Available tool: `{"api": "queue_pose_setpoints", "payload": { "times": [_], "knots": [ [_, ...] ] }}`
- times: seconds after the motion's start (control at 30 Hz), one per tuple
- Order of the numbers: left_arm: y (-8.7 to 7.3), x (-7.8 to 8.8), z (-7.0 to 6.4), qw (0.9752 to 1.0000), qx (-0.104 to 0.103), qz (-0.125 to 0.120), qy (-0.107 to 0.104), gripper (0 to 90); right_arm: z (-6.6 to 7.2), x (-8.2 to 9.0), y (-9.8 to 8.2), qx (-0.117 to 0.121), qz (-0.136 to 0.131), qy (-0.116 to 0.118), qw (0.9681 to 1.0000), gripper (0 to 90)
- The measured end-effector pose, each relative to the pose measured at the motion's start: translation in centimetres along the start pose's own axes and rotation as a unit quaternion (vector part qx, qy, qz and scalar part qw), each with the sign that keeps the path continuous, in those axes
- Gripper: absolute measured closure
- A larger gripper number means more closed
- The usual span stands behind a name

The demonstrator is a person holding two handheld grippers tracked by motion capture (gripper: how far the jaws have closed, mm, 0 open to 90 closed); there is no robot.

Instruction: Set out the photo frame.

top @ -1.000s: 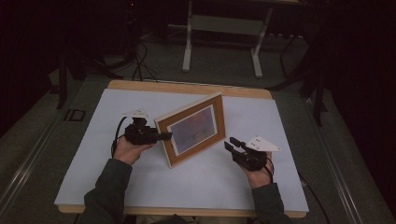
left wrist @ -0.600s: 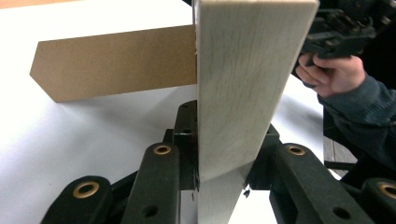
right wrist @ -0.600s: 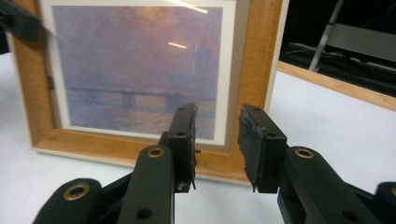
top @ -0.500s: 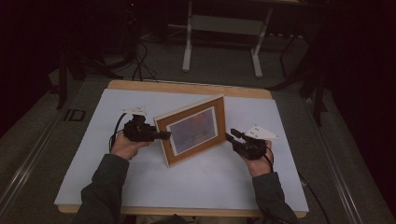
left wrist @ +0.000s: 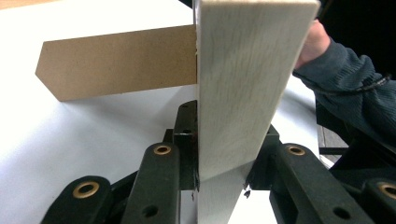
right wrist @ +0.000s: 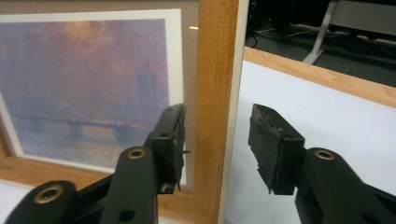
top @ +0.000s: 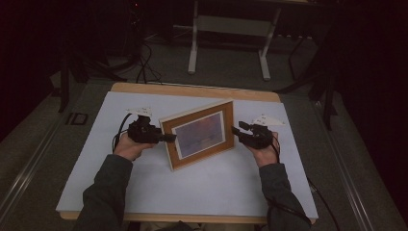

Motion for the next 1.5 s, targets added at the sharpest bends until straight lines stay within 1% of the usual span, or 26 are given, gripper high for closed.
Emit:
{"api": "queue_pose_setpoints", "payload": {
  "times": [0.07,0.1,0.17,0.37,0.43,0.5,0.57,0.6,0.63,0.67,0.73,0.8,0.83,0.87,0.93,1.0,1.07,1.13,1.2,1.27,1.33,1.37,1.5],
  "knots": [
    [0.0,0.0,0.1,1.0,0.0,-0.002,-0.003,72.6,-0.1,-0.2,0.1,-0.002,0.003,0.001,1.0,52.6],
    [0.0,0.0,0.1,1.0,0.001,-0.002,-0.003,72.6,-0.2,-0.7,0.2,-0.007,0.005,0.007,0.9999,50.8],
    [0.0,0.0,0.1,1.0,0.0,-0.003,-0.003,72.6,-0.1,-1.1,0.3,-0.009,0.007,0.018,0.9998,49.1],
    [0.0,0.0,0.0,1.0,-0.001,-0.001,0.006,72.5,0.0,-2.3,0.7,-0.016,0.014,0.032,0.9992,44.5],
    [0.0,-0.1,0.0,1.0,0.0,0.0,0.009,72.5,0.0,-2.6,0.9,-0.015,0.012,0.038,0.9991,43.4],
    [0.0,-0.1,-0.1,0.9999,0.0,0.0,0.015,72.4,-0.1,-2.9,1.0,-0.018,0.014,0.042,0.9988,42.8],
    [0.1,-0.1,-0.2,0.9995,-0.001,-0.001,0.03,71.5,-0.2,-3.2,1.3,-0.019,0.014,0.048,0.9986,42.4],
    [0.1,-0.2,-0.1,0.9991,0.003,-0.004,0.041,68.6,-0.2,-3.3,1.4,-0.019,0.015,0.049,0.9985,42.4],
    [0.1,-0.2,-0.2,0.9989,0.007,-0.006,0.047,64.6,-0.2,-3.3,1.5,-0.021,0.013,0.051,0.9984,42.4],
    [0.1,-0.2,-0.3,0.9987,0.008,-0.01,0.048,63.4,-0.1,-3.4,1.6,-0.021,0.013,0.056,0.9981,42.3],
    [0.0,-0.1,-0.4,0.9977,0.01,-0.014,0.066,60.6,-0.1,-3.4,1.8,-0.021,0.013,0.057,0.9981,42.3],
    [-0.3,0.0,-0.6,0.996,0.011,-0.02,0.087,60.0,-0.2,-3.5,1.8,-0.019,0.014,0.057,0.9981,42.3],
    [-0.4,0.1,-0.6,0.9956,0.012,-0.023,0.09,60.1,-0.2,-3.5,1.8,-0.019,0.016,0.059,0.998,42.3],
    [-0.5,0.2,-0.7,0.9947,0.012,-0.025,0.099,60.1,-0.2,-3.6,1.7,-0.018,0.017,0.06,0.9979,42.2],
    [-0.6,0.4,-0.8,0.993,0.015,-0.035,0.112,61.1,-0.3,-3.6,1.7,-0.022,0.017,0.066,0.9974,42.1],
    [-0.9,0.6,-1.0,0.9913,0.017,-0.042,0.123,65.3,-0.4,-3.7,1.6,-0.026,0.016,0.071,0.997,41.7],
    [-1.1,0.7,-1.1,0.99,0.021,-0.052,0.13,66.5,-0.4,-3.8,1.6,-0.026,0.016,0.074,0.9968,41.7],
    [-1.2,0.6,-1.3,0.9888,0.024,-0.057,0.136,67.1,-0.4,-3.9,1.7,-0.026,0.017,0.079,0.9964,41.7],
    [-1.5,0.4,-1.5,0.9873,0.026,-0.054,0.147,67.9,-0.4,-4.1,1.8,-0.026,0.018,0.084,0.996,41.6],
    [-1.5,0.4,-1.6,0.987,0.027,-0.053,0.149,67.9,-0.3,-4.1,1.8,-0.025,0.018,0.087,0.9957,41.6],
    [-1.8,-0.1,-1.8,0.9851,0.025,-0.047,0.163,69.1,-0.1,-4.3,1.8,-0.024,0.02,0.093,0.9952,41.3],
    [-1.9,-0.1,-1.7,0.9842,0.026,-0.048,0.168,69.8,-0.1,-4.3,1.8,-0.025,0.021,0.094,0.995,41.4],
    [-1.9,-0.1,-1.7,0.9848,0.033,-0.05,0.163,71.4,-0.1,-4.4,1.7,-0.027,0.024,0.104,0.9939,42.1]
  ]
}}
Point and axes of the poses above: each handheld gripper's, and its own axes: x roughly backward along the jaws, y roughly out of its top, z roughly to its left, the point moved 7 cm from there along -x, roughly forward along the jaws, and after that the axes turned 7 degrees about -y, right-handed, at the moved point
